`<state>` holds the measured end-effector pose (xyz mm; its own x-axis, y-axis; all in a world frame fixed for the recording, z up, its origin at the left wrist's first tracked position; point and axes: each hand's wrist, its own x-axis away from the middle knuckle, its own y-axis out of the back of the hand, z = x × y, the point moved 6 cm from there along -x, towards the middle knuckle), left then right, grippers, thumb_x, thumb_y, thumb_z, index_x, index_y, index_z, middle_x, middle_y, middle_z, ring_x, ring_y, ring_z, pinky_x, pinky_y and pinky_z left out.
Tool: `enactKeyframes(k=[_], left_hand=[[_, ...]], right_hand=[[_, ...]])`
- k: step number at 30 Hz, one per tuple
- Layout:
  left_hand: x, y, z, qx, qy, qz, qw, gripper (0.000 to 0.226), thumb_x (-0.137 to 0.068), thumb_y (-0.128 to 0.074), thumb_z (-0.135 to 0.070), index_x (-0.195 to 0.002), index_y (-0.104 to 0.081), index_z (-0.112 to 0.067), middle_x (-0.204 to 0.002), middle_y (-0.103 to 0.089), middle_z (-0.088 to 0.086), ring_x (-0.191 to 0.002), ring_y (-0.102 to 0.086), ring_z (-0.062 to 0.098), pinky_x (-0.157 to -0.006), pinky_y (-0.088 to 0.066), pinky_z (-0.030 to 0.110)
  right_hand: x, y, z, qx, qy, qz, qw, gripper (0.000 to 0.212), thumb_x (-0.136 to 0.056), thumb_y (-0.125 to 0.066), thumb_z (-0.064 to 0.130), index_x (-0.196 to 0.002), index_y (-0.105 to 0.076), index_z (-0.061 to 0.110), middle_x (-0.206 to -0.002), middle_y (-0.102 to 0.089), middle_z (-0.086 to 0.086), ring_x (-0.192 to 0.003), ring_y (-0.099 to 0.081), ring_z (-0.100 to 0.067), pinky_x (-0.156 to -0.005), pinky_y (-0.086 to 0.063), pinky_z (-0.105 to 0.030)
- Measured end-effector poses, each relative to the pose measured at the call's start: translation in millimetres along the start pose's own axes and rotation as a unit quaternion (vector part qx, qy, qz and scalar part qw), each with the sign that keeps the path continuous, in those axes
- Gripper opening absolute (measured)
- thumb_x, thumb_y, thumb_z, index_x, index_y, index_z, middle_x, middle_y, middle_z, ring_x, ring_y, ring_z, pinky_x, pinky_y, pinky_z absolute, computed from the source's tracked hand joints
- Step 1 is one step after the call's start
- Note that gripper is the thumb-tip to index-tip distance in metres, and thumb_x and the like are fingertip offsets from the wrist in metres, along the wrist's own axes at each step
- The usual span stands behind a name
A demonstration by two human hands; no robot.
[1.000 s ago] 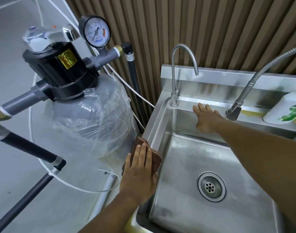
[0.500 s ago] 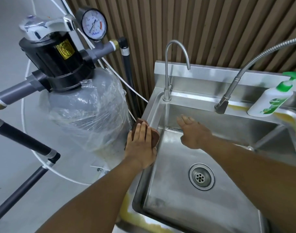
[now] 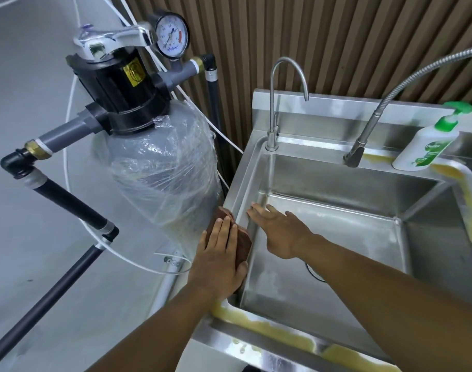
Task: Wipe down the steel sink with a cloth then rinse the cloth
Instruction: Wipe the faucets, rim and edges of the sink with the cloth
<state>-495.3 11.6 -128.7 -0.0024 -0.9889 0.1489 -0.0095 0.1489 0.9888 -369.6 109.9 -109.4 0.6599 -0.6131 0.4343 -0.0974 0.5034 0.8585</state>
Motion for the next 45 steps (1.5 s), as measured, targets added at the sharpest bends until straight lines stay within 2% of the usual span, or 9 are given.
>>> enactKeyframes(k=[6, 10, 12, 22, 27, 34, 38, 42, 45], left_hand=[[-5.3, -1.4, 4.0, 0.012, -0.002, -0.006, 1.000, 0.086, -0.084, -0.043, -0.055, -0.151, -0.039, -0.001, -0.158, -0.034, 0.022, -0.146, -0.034, 0.037, -0.111, -0.038, 0.057], [-30.1, 3.0, 8.4, 0.025, 0.010, 0.024, 0.999, 0.090, -0.093, -0.034, -0.059, -0.160, 0.001, -0.009, -0.168, 0.007, 0.015, -0.155, 0.008, 0.029, -0.124, -0.008, 0.053], [-40.0, 6.0, 9.2, 0.027, 0.015, 0.050, 0.998, 0.091, -0.096, -0.034, -0.060, -0.159, 0.010, -0.013, -0.167, 0.017, 0.012, -0.153, 0.018, 0.026, -0.125, 0.000, 0.049], [-9.3, 3.7, 9.7, 0.024, -0.014, 0.040, 0.999, 0.083, -0.100, -0.028, -0.060, -0.160, 0.005, -0.013, -0.167, 0.015, 0.012, -0.154, 0.015, 0.028, -0.123, -0.002, 0.049], [29.2, -6.9, 13.8, 0.020, -0.027, 0.040, 0.999, 0.080, -0.099, -0.023, -0.060, -0.161, -0.001, -0.014, -0.167, 0.012, 0.012, -0.154, 0.011, 0.029, -0.124, -0.009, 0.051], [23.2, -4.0, 13.9, 0.011, -0.023, 0.077, 0.997, 0.084, -0.094, -0.013, -0.064, -0.160, 0.006, -0.016, -0.166, 0.020, 0.010, -0.153, 0.018, 0.027, -0.124, -0.003, 0.051], [-0.5, 4.6, 12.2, 0.015, -0.016, 0.091, 0.996, 0.083, -0.100, -0.029, -0.060, -0.159, 0.009, -0.015, -0.165, 0.023, 0.010, -0.152, 0.022, 0.025, -0.124, 0.001, 0.049], [-28.5, 13.8, 8.5, 0.015, -0.009, 0.094, 0.995, 0.087, -0.099, -0.032, -0.061, -0.159, 0.011, -0.015, -0.166, 0.022, 0.011, -0.152, 0.023, 0.025, -0.124, 0.003, 0.050], [-44.0, 14.8, 7.8, 0.023, -0.005, 0.101, 0.995, 0.102, -0.090, -0.041, -0.071, -0.159, 0.011, -0.017, -0.165, 0.025, 0.009, -0.151, 0.026, 0.024, -0.124, 0.004, 0.051]], right_hand=[[-2.4, -17.8, 3.5, -0.034, -0.014, 0.004, 0.999, 0.101, -0.088, -0.048, -0.001, -0.158, 0.016, 0.032, -0.164, 0.024, 0.014, -0.155, 0.008, -0.021, -0.123, -0.008, -0.053], [-3.4, -27.6, 3.7, -0.040, -0.014, 0.013, 0.999, 0.108, -0.085, -0.050, -0.002, -0.155, 0.025, 0.032, -0.159, 0.035, 0.016, -0.155, 0.012, -0.024, -0.123, -0.006, -0.053], [-5.0, -30.9, 2.9, -0.038, -0.016, 0.013, 0.999, 0.109, -0.085, -0.050, -0.002, -0.153, 0.028, 0.031, -0.158, 0.038, 0.016, -0.154, 0.014, -0.025, -0.123, -0.005, -0.053], [-2.6, -31.3, 5.9, -0.045, -0.022, 0.008, 0.999, 0.111, -0.086, -0.053, -0.003, -0.153, 0.029, 0.031, -0.159, 0.037, 0.014, -0.154, 0.014, -0.027, -0.122, -0.003, -0.056], [2.9, -23.9, 10.1, -0.047, -0.024, 0.016, 0.998, 0.106, -0.088, -0.051, -0.003, -0.155, 0.026, 0.028, -0.161, 0.034, 0.011, -0.154, 0.015, -0.028, -0.122, -0.001, -0.058], [3.0, -26.4, 16.5, -0.067, -0.040, 0.011, 0.997, 0.108, -0.087, -0.053, -0.003, -0.154, 0.027, 0.028, -0.160, 0.035, 0.011, -0.154, 0.014, -0.027, -0.122, -0.001, -0.057], [3.0, -26.5, 15.8, -0.074, -0.038, 0.002, 0.996, 0.108, -0.087, -0.052, -0.002, -0.155, 0.026, 0.029, -0.160, 0.034, 0.013, -0.154, 0.013, -0.025, -0.122, -0.001, -0.056], [3.4, -26.7, 14.8, -0.088, -0.037, 0.005, 0.995, 0.105, -0.088, -0.051, 0.001, -0.155, 0.024, 0.030, -0.161, 0.033, 0.014, -0.154, 0.012, -0.025, -0.123, 0.000, -0.055], [3.2, -26.9, 15.2, -0.094, -0.040, 0.005, 0.995, 0.104, -0.091, -0.053, 0.005, -0.155, 0.025, 0.031, -0.161, 0.033, 0.013, -0.154, 0.012, -0.024, -0.123, 0.001, -0.056]])
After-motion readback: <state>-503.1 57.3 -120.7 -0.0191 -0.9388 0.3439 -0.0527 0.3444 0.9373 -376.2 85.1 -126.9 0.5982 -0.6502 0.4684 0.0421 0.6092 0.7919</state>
